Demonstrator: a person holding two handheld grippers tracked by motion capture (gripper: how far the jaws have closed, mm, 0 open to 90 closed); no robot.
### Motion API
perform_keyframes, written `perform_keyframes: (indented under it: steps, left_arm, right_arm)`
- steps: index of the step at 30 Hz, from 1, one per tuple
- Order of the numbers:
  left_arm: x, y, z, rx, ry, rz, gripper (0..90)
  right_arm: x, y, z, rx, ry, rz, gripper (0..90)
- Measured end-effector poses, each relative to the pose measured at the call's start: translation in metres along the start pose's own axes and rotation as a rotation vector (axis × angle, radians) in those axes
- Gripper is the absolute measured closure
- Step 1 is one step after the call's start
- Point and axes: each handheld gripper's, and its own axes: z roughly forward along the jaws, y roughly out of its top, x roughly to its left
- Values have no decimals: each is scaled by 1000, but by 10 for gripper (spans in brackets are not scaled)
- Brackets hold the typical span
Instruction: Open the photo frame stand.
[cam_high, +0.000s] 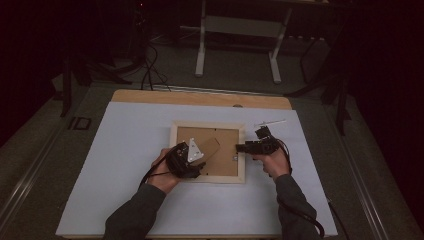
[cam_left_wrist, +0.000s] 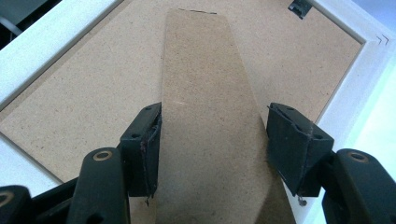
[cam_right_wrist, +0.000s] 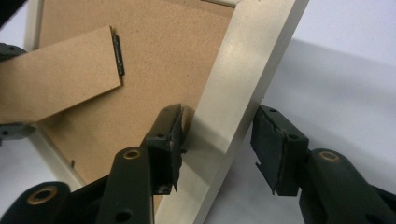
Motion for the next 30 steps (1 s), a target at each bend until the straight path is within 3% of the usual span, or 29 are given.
perform_keyframes:
  steps: [5,14,21,30]
  left_arm:
    - [2,0,0,-2,-15,-12,395]
    - [14,-1,-1,0,-95,-90,374]
    - [29,-5,-2,0,-197,-198,358]
    - [49,-13,0,-7,-388,-371,359]
  right_arm:
    - [1,-2,-2,-9,-3,13,554]
    - [2,-6,-3,-24,-8,23,555]
    - [4,-7,-4,-29,-15,17,554]
    - [6,-7,-6,-39,-21,6,555]
